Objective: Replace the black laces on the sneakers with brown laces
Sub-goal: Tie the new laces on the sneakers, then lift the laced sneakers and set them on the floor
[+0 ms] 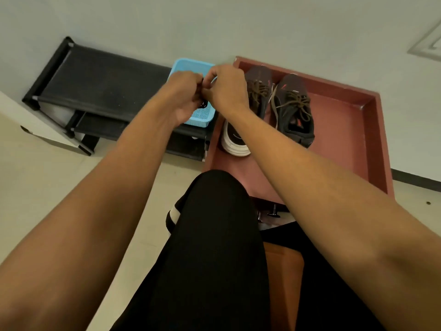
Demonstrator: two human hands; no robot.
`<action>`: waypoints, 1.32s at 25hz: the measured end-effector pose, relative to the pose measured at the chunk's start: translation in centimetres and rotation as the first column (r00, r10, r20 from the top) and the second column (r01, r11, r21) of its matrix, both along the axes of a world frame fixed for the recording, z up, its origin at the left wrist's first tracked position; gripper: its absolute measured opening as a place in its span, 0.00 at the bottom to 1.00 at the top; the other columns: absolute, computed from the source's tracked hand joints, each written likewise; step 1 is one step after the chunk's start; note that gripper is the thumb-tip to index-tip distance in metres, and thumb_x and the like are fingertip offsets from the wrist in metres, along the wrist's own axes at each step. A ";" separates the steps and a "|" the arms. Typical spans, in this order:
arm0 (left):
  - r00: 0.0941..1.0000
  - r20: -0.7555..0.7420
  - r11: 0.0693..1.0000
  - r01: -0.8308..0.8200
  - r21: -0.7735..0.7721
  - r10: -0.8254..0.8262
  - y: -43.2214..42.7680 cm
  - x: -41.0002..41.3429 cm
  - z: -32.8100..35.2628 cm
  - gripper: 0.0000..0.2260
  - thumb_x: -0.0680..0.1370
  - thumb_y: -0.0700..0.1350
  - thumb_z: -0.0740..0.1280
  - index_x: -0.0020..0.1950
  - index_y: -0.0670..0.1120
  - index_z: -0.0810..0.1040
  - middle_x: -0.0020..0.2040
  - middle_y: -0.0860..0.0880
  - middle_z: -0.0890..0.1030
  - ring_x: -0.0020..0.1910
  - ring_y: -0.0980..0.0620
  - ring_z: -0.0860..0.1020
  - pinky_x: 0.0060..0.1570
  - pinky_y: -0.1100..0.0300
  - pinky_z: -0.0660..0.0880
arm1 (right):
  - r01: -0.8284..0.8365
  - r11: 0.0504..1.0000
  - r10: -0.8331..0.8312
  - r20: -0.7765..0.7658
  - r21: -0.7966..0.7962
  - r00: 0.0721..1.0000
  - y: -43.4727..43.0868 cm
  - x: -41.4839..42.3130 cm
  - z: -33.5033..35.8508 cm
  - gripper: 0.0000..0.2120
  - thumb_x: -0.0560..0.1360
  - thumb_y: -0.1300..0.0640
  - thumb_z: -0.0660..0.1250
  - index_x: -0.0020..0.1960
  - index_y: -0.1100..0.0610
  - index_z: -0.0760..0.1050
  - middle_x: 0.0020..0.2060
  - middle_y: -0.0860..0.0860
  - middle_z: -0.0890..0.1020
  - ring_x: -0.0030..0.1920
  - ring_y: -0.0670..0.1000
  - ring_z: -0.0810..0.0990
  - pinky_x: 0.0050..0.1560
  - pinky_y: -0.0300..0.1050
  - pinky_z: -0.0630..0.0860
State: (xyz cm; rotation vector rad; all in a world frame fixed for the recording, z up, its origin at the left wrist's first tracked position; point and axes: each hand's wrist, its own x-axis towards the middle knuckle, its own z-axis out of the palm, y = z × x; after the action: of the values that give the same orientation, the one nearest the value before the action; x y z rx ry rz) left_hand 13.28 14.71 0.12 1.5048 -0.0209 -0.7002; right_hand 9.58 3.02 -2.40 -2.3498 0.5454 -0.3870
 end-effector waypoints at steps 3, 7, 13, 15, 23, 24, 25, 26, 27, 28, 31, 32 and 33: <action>0.999 0.032 0.992 0.024 0.123 -0.028 1.0 3.2 -0.7 0.10 0.86 0.39 0.59 0.59 0.36 0.77 0.57 0.40 0.82 0.55 0.45 0.83 0.53 0.57 0.84 | -0.034 0.996 0.020 -0.166 -0.081 0.986 -0.5 3.7 -1.3 0.10 0.70 0.64 0.76 0.36 0.50 0.82 0.32 0.44 0.82 0.37 0.46 0.85 0.44 0.47 0.85; 0.968 0.194 0.909 0.064 0.411 -0.156 1.7 6.5 -3.8 0.09 0.82 0.36 0.61 0.57 0.37 0.80 0.49 0.43 0.81 0.48 0.47 0.81 0.53 0.55 0.83 | -0.077 0.980 0.004 -0.370 -0.184 0.929 -0.5 7.5 -3.3 0.11 0.67 0.65 0.78 0.46 0.54 0.83 0.40 0.48 0.85 0.40 0.48 0.86 0.45 0.50 0.87; 0.872 0.254 0.739 0.163 0.654 -0.418 0.3 5.3 -6.1 0.08 0.81 0.36 0.61 0.43 0.41 0.76 0.38 0.46 0.74 0.36 0.49 0.70 0.37 0.57 0.67 | -0.256 0.915 0.051 -0.538 -0.312 0.841 -0.7 8.8 -4.3 0.20 0.72 0.68 0.74 0.39 0.53 0.64 0.38 0.49 0.77 0.31 0.47 0.75 0.19 0.38 0.68; 0.837 0.266 0.699 0.179 0.692 -0.478 -0.3 5.0 -5.9 0.08 0.82 0.36 0.62 0.43 0.42 0.76 0.39 0.46 0.75 0.38 0.49 0.72 0.41 0.55 0.70 | -0.355 0.862 0.095 -0.572 -0.362 0.815 -0.5 9.1 -4.4 0.16 0.74 0.67 0.74 0.41 0.55 0.67 0.47 0.54 0.83 0.37 0.51 0.79 0.23 0.39 0.71; 0.834 0.295 0.729 0.173 0.663 -0.466 -0.5 5.0 -5.7 0.13 0.81 0.36 0.62 0.36 0.44 0.72 0.34 0.46 0.71 0.32 0.51 0.68 0.35 0.58 0.65 | -0.375 0.852 0.130 -0.545 -0.365 0.828 -0.7 8.8 -3.6 0.17 0.77 0.67 0.73 0.39 0.56 0.66 0.41 0.53 0.76 0.37 0.52 0.77 0.28 0.38 0.73; 0.839 0.304 0.740 0.160 0.653 -0.451 -0.5 4.9 -5.5 0.13 0.80 0.36 0.62 0.36 0.43 0.72 0.32 0.46 0.70 0.31 0.50 0.66 0.34 0.58 0.63 | -0.369 0.863 0.138 -0.541 -0.346 0.830 -0.9 8.6 -3.1 0.21 0.76 0.68 0.73 0.37 0.55 0.63 0.41 0.53 0.75 0.33 0.49 0.75 0.23 0.37 0.72; 0.840 0.319 0.746 0.142 0.651 -0.439 -0.5 4.7 -5.0 0.11 0.79 0.37 0.61 0.36 0.42 0.72 0.32 0.46 0.69 0.31 0.50 0.65 0.34 0.57 0.62 | -0.357 0.876 0.144 -0.531 -0.324 0.835 -0.9 8.2 -2.4 0.22 0.75 0.69 0.74 0.36 0.55 0.63 0.43 0.55 0.76 0.31 0.48 0.75 0.20 0.36 0.70; 0.838 0.337 0.748 0.122 0.652 -0.430 -0.5 4.4 -4.5 0.09 0.79 0.37 0.61 0.38 0.40 0.74 0.32 0.45 0.70 0.32 0.48 0.65 0.34 0.57 0.62 | -0.344 0.888 0.149 -0.519 -0.305 0.842 -1.0 7.7 -1.7 0.21 0.74 0.69 0.75 0.36 0.55 0.65 0.45 0.55 0.77 0.31 0.49 0.77 0.18 0.35 0.69; 0.830 0.361 0.754 0.104 0.649 -0.425 -0.6 4.0 -4.1 0.08 0.78 0.38 0.61 0.43 0.38 0.77 0.34 0.44 0.72 0.34 0.47 0.66 0.34 0.57 0.63 | -0.334 0.895 0.151 -0.504 -0.295 0.850 -1.1 7.0 -0.8 0.19 0.73 0.69 0.76 0.38 0.56 0.67 0.46 0.55 0.78 0.33 0.50 0.79 0.19 0.35 0.68; 0.819 0.389 0.762 0.087 0.641 -0.421 -0.8 3.7 -3.5 0.10 0.79 0.38 0.60 0.48 0.37 0.80 0.37 0.42 0.75 0.36 0.47 0.68 0.35 0.56 0.65 | -0.317 0.900 0.144 -0.482 -0.299 0.864 -1.3 6.3 0.2 0.14 0.72 0.69 0.77 0.40 0.57 0.72 0.47 0.55 0.80 0.36 0.51 0.82 0.22 0.35 0.70; 0.764 0.514 0.815 0.028 0.578 -0.391 -1.3 1.5 -0.8 0.13 0.82 0.42 0.61 0.59 0.41 0.84 0.49 0.44 0.85 0.42 0.50 0.78 0.42 0.58 0.74 | -0.210 0.934 0.108 -0.333 -0.289 0.937 -3.0 3.1 3.3 0.07 0.72 0.63 0.76 0.50 0.58 0.83 0.47 0.54 0.85 0.43 0.50 0.85 0.39 0.40 0.81; 0.745 0.554 0.842 0.021 0.538 -0.372 -1.6 0.5 0.2 0.12 0.83 0.44 0.63 0.60 0.44 0.84 0.51 0.47 0.86 0.47 0.51 0.81 0.47 0.58 0.77 | -0.187 0.944 0.106 -0.285 -0.273 0.953 -3.9 1.4 4.5 0.05 0.73 0.60 0.76 0.49 0.57 0.85 0.45 0.52 0.85 0.43 0.48 0.84 0.44 0.41 0.82; 0.722 0.592 0.867 0.024 0.497 -0.359 -2.1 -0.6 1.2 0.12 0.83 0.45 0.64 0.61 0.46 0.84 0.52 0.49 0.86 0.50 0.52 0.83 0.53 0.57 0.79 | -0.174 0.952 0.113 -0.238 -0.252 0.965 -4.8 -0.5 5.8 0.03 0.74 0.57 0.75 0.48 0.55 0.85 0.43 0.50 0.85 0.43 0.47 0.83 0.46 0.41 0.81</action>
State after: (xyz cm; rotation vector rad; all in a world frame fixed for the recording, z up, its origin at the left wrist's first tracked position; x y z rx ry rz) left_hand 12.70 12.61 1.35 2.1857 -0.6241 -0.2880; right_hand 9.11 -1.79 3.37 -2.6996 0.4406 -0.1382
